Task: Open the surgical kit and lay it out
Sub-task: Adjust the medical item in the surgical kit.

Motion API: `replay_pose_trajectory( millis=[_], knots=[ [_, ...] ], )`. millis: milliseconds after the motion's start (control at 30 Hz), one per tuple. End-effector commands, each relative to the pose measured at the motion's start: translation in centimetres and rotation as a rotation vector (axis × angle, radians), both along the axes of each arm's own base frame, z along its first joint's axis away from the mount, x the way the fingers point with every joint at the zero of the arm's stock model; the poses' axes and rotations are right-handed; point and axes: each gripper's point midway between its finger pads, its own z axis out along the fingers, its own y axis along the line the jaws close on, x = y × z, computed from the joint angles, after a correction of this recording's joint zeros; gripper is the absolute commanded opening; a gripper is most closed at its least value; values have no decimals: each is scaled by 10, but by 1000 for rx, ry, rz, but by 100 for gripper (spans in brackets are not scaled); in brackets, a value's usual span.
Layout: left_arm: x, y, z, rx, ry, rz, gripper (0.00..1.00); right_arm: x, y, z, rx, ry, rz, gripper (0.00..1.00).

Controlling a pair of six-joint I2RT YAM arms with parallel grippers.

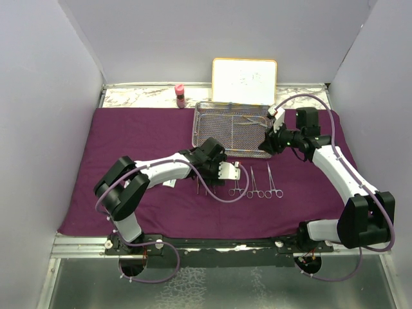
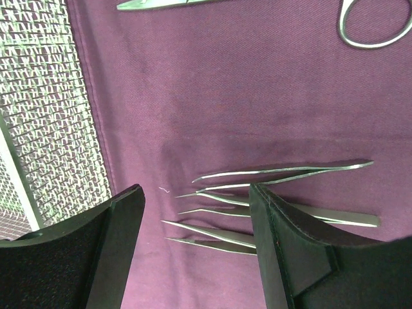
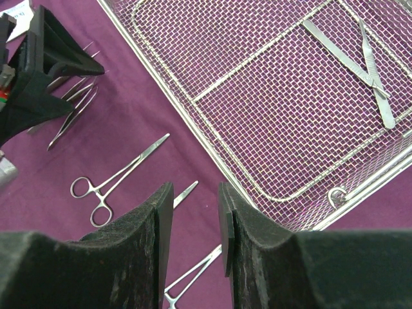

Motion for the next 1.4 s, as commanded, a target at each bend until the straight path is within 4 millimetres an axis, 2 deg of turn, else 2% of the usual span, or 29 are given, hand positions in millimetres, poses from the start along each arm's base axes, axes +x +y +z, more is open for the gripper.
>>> replay_pose_trajectory(
  millis=[0, 467, 933, 1267, 1367],
  knots=[
    [6, -5, -5, 24, -19, -3, 69, 1, 2, 0, 18, -2, 13, 34],
    [10, -5, -7, 27, -24, 18, 69, 1, 2, -2, 16, 3, 11, 35],
    [19, -5, 2, 31, -62, 39, 69, 1, 2, -2, 18, 3, 11, 35],
    [21, -10, 12, 11, -67, 39, 69, 1, 2, -2, 17, 3, 11, 35],
    [18, -15, 22, -27, -49, 38, 69, 1, 2, -2, 17, 4, 11, 35]
  ],
)
